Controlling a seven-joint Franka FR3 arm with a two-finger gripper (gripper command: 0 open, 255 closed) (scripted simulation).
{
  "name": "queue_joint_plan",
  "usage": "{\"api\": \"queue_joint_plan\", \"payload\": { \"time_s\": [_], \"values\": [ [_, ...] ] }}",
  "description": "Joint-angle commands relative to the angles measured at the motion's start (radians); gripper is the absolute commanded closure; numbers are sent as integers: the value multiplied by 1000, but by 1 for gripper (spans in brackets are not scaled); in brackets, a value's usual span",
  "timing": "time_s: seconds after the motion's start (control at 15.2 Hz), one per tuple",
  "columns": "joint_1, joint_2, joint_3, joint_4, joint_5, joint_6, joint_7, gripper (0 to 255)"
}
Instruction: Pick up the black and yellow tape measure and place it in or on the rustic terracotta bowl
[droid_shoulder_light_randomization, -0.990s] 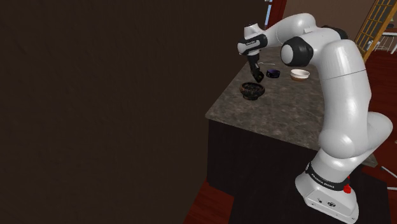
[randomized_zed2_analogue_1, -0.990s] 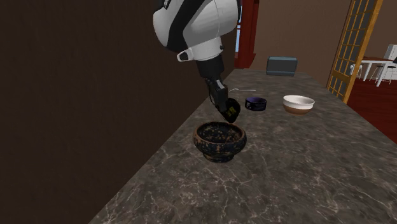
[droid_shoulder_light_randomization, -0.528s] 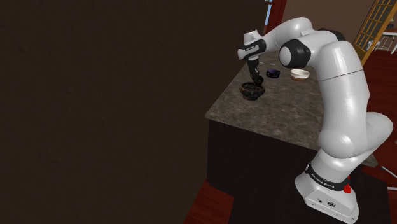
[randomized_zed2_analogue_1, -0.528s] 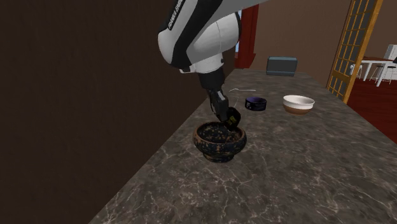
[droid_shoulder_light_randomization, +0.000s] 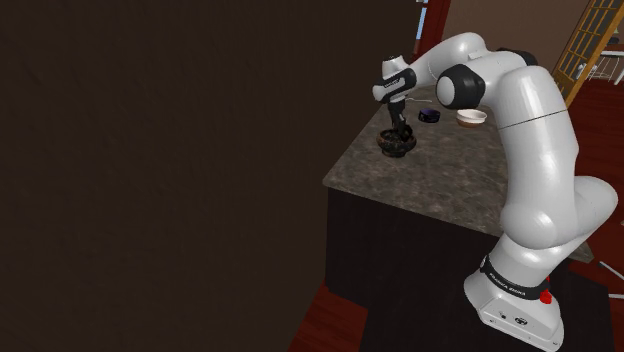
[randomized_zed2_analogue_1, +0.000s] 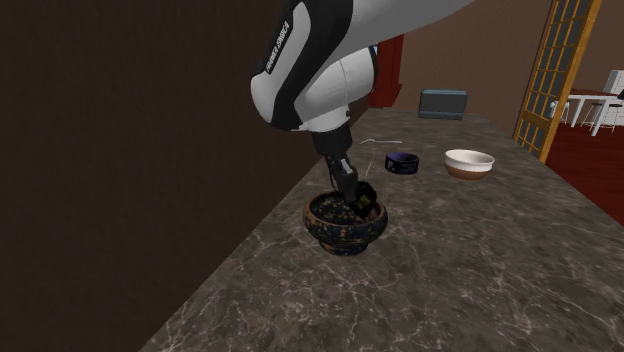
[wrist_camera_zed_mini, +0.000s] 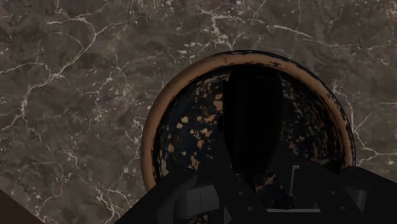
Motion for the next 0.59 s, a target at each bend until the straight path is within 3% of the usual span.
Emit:
{"api": "queue_joint_plan", "payload": {
  "time_s": [0.0, 0.2, 0.26, 0.53],
  "values": [
    [0, 0, 0, -1, 0, 1, 0, 255],
    [0, 0, 0, -1, 0, 1, 0, 255],
    [0, 0, 0, -1, 0, 2, 0, 0],
    [0, -1, 0, -2, 0, 2, 0, 0]
  ]
}}
